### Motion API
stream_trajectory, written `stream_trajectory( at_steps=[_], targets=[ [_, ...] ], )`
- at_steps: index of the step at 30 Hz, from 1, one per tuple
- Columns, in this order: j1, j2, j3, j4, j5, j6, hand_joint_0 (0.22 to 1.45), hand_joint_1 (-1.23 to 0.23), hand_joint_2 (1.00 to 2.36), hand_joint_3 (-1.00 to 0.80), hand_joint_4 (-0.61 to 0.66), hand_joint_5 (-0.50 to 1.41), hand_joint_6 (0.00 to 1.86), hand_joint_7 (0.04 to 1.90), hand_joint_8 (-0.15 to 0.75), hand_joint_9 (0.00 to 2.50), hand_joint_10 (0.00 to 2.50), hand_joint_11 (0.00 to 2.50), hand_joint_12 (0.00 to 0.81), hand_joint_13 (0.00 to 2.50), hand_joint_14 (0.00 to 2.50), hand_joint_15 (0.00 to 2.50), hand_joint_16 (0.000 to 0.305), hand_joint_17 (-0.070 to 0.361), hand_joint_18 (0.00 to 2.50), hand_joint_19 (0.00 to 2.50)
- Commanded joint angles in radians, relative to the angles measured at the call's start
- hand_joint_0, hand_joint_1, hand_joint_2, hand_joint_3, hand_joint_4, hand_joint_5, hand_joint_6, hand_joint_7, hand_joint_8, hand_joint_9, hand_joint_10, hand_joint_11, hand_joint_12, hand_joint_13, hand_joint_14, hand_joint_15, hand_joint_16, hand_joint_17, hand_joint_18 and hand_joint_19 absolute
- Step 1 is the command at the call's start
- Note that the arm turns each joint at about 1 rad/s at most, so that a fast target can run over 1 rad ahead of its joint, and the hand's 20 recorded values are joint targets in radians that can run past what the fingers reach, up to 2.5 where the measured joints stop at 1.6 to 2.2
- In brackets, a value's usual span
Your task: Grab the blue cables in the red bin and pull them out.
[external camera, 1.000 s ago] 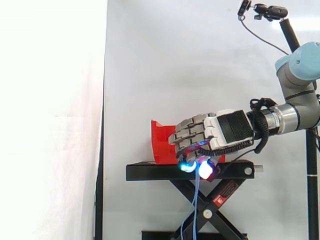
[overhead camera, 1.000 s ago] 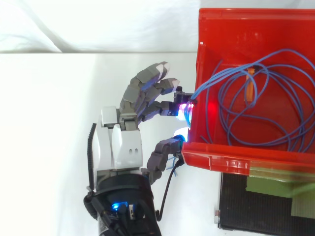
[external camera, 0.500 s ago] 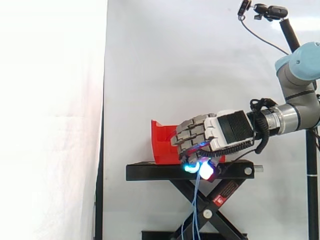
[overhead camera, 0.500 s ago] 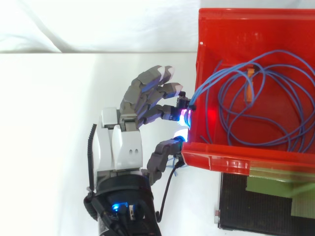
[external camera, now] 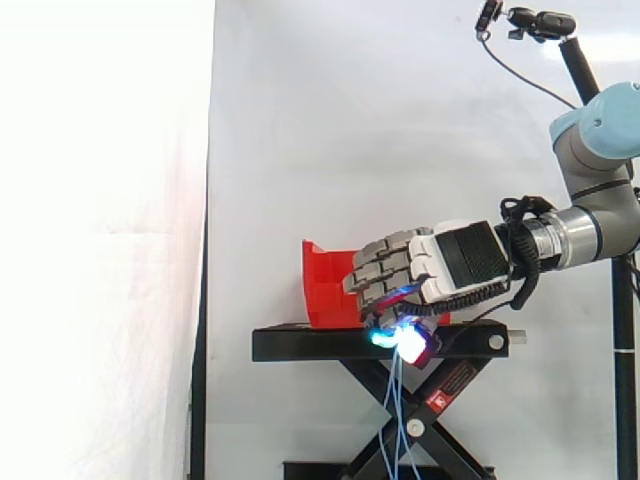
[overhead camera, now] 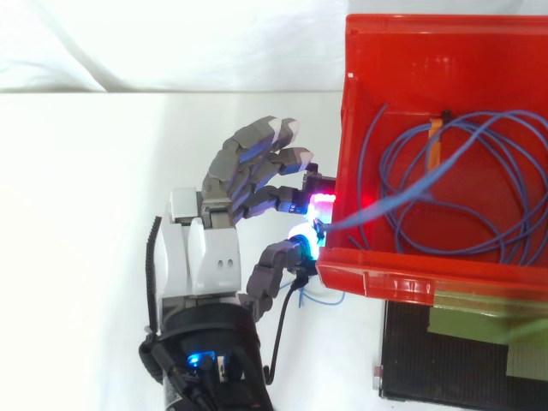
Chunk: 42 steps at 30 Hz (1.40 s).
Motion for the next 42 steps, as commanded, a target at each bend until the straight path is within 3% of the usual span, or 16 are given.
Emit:
stream_trajectory(
  at_steps=[1, 19, 22, 29, 34, 36, 38, 42],
  targets=[
    [0.004, 0.000, 0.000, 0.000, 0.000, 0.002, 0.92, -0.77, 1.00, -1.00, 0.05, 0.93, 0.63, 0.57, 0.218, 0.90, 0.02, 0.55, 0.286, 0.72, 0.02, 0.40, 0.034, 0.075, 0.53, 0.55],
    [0.047, 0.002, 0.002, 0.000, 0.002, 0.031, 0.92, -0.76, 1.00, -1.00, 0.05, 0.93, 0.64, 0.57, 0.220, 0.90, 0.02, 0.56, 0.287, 0.73, 0.02, 0.40, 0.034, 0.076, 0.53, 0.55],
    [0.062, 0.002, 0.002, 0.000, 0.002, 0.094, 0.92, -0.76, 1.00, -1.00, 0.05, 0.93, 0.64, 0.57, 0.221, 0.90, 0.02, 0.56, 0.287, 0.73, 0.02, 0.41, 0.034, 0.076, 0.53, 0.54],
    [0.079, 0.003, 0.002, 0.000, 0.002, 0.212, 0.92, -0.76, 1.00, -1.00, 0.05, 0.93, 0.64, 0.57, 0.217, 0.90, 0.02, 0.56, 0.285, 0.73, 0.02, 0.41, 0.034, 0.075, 0.53, 0.55],
    [0.102, 0.012, 0.002, 0.000, 0.008, 0.356, 0.92, -0.77, 1.00, -1.00, 0.06, 0.93, 0.64, 0.57, 0.217, 0.90, 0.02, 0.55, 0.286, 0.72, 0.02, 0.40, 0.034, 0.075, 0.54, 0.55],
    [0.108, 0.014, 0.002, 0.000, 0.015, 0.387, 0.92, -0.77, 1.00, -1.00, 0.05, 0.93, 0.64, 0.57, 0.220, 0.90, 0.02, 0.56, 0.285, 0.73, 0.02, 0.41, 0.033, 0.075, 0.54, 0.55],
    [0.126, 0.020, 0.002, 0.000, 0.043, 0.489, 0.92, -0.77, 1.00, -1.00, 0.06, 0.93, 0.64, 0.57, 0.215, 0.90, 0.02, 0.55, 0.287, 0.73, 0.02, 0.41, 0.033, 0.075, 0.54, 0.55],
    [0.148, 0.032, 0.002, -0.002, 0.066, 0.630, 0.92, -0.77, 1.00, -1.00, 0.06, 0.93, 0.63, 0.57, 0.218, 0.90, 0.02, 0.56, 0.286, 0.73, 0.02, 0.41, 0.033, 0.075, 0.54, 0.55]
  ],
)
